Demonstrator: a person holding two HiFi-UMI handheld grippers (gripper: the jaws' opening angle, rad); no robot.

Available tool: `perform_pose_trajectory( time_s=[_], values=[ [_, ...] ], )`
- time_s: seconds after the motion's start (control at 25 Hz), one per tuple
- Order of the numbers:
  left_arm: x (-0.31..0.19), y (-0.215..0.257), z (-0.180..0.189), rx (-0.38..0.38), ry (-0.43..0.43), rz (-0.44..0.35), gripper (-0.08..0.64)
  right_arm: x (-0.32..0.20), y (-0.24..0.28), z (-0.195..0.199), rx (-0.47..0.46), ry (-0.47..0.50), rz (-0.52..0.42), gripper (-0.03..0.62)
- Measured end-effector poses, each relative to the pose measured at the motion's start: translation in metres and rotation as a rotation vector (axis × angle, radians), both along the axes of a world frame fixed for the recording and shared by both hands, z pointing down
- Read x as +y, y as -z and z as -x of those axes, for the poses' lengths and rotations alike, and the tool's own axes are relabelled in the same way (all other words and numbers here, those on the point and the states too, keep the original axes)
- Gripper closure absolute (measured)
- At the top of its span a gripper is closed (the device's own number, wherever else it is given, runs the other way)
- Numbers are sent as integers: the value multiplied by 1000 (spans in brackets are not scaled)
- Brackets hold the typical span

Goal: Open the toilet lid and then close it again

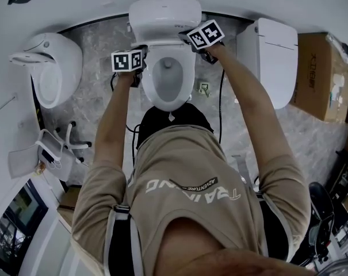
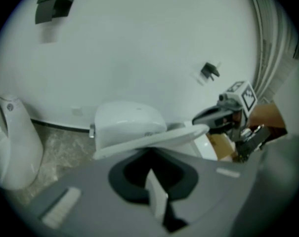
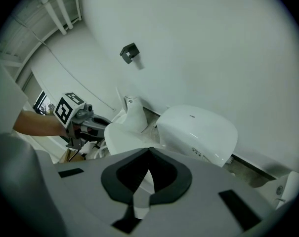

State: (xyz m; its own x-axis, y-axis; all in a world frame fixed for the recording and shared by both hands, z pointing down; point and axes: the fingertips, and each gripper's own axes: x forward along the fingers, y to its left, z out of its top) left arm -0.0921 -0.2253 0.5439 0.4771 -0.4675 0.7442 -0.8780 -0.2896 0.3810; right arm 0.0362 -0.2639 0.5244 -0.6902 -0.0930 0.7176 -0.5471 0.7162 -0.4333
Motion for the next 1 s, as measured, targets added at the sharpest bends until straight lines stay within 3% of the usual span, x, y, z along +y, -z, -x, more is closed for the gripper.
perform_pose_trajectory(
  time_s=[0.2, 0.64, 1.0],
  values=[
    [16, -6, 2, 25, 40, 16, 555, 19, -4, 0, 4, 17, 4, 578],
    [65, -23, 4, 29, 47, 62, 555, 73, -20, -1, 25, 85, 37, 578],
    [105, -38, 7, 36, 20, 111, 555, 113, -39, -1, -9, 24, 98, 578]
  ],
)
